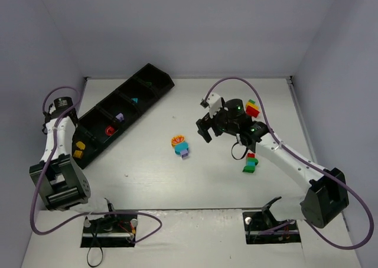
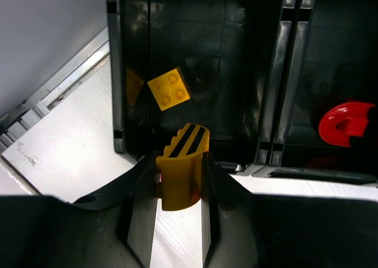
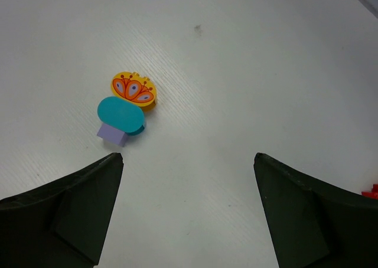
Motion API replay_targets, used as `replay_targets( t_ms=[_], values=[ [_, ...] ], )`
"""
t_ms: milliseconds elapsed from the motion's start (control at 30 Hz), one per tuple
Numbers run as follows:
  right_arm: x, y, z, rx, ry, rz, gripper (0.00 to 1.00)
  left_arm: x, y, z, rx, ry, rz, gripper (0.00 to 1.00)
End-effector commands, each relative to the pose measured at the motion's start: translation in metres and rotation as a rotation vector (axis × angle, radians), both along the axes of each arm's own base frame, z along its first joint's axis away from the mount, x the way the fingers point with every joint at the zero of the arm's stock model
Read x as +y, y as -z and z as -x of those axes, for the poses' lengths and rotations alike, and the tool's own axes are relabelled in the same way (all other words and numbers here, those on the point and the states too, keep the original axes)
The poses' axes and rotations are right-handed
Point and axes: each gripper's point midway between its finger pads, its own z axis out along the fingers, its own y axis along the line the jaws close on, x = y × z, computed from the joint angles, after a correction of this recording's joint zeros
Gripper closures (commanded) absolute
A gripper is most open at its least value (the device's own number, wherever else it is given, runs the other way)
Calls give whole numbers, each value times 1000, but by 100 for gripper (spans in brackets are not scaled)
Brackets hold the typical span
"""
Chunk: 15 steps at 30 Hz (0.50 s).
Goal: Sort the legos into containers by color
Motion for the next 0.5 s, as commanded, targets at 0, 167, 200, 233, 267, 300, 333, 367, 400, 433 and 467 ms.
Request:
replay_targets(
  t_ms=[0,167,200,233,267,300,333,367,400,433,467],
  values=[
    [-9,-23,-8,-31,81,-73,11,16,-20,-23,-82,-38,-52,80],
    [-35,-11,-25,2,232,-54,11,16,-17,-26,-77,-39,-46,59],
    [-39,-10,-28,17,280,-66,11,15,-17,-25,-79,-35,-43,55],
    [-48,-8,-35,18,337,-62,12,14,-19,-24,-83,-31,-43,52],
    [-59,-8,-42,23,397,-70,13,14,-20,-24,-88,-29,-43,48],
    [-65,-6,-47,49,458,-99,15,13,-19,-23,-87,-27,-42,43],
    [-70,-9,-52,52,494,-118,18,12,-23,-22,-99,-23,-43,41],
    [-83,-10,-60,58,547,-133,21,10,-24,-21,-103,-22,-39,38],
    [-89,-8,-65,82,594,-164,23,7,-30,-22,-128,-13,-30,35],
    [-94,-13,-71,82,621,-187,26,4,-33,-22,-143,-7,-22,34],
    [-109,-15,-80,93,679,-217,27,1,-37,-24,-165,2,-12,33]
  ],
)
